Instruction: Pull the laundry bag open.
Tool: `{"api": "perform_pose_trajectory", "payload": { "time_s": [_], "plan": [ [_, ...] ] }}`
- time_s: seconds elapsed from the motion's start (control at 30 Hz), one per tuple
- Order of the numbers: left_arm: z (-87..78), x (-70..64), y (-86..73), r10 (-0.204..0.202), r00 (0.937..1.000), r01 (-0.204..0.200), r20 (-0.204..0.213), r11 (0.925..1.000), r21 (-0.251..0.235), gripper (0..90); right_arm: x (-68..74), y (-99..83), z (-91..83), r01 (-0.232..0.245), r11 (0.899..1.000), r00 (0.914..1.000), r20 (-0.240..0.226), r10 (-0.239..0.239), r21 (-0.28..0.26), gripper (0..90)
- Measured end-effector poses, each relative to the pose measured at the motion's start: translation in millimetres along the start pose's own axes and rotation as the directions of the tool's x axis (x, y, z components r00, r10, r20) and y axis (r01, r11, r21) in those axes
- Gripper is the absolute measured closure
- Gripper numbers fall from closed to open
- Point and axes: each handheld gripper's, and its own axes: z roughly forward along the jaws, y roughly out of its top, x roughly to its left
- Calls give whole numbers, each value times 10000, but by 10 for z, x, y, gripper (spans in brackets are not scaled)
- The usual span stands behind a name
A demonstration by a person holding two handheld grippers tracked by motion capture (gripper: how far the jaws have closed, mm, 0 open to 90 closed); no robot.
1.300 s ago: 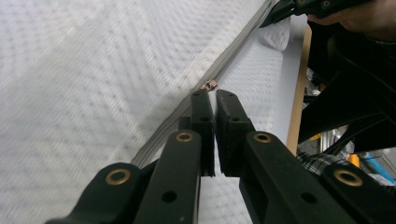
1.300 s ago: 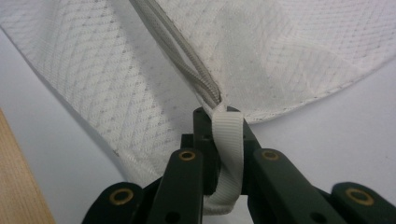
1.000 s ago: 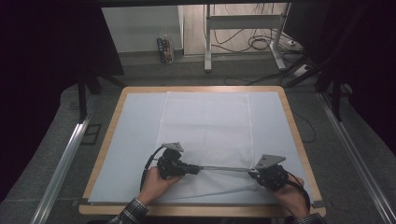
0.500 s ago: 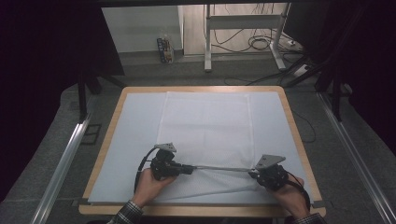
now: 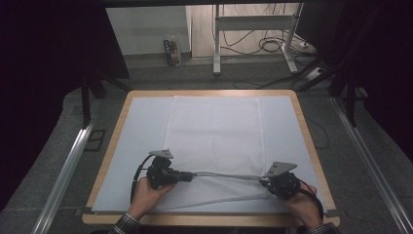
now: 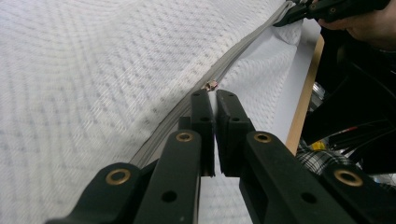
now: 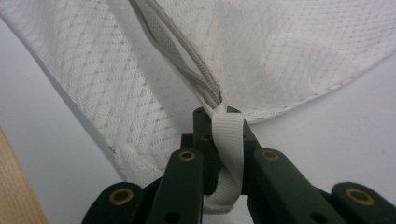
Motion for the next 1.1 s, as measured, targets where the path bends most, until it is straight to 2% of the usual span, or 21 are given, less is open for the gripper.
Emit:
{"api": "perform_pose_trajectory", "payload": {
  "time_s": [0.27, 0.67, 1.1],
  "plan": [
    [-129, 34, -89, -231, 9995, 228, -203, 9996, -142, 872, -4, -2, 5, -16, 10000, 10000, -42, 16, 16, 848],
    [-258, 72, -175, -343, 9983, 336, -463, 9993, -149, 872, -6, -3, 6, -32, 10000, 10000, -31, 32, 52, 848],
    [-527, 174, -338, -787, 9917, 741, -1014, 9961, -483, 872, -23, -16, 4, -195, 9997, 9998, -5, 195, 139, 849]
  ]
}}
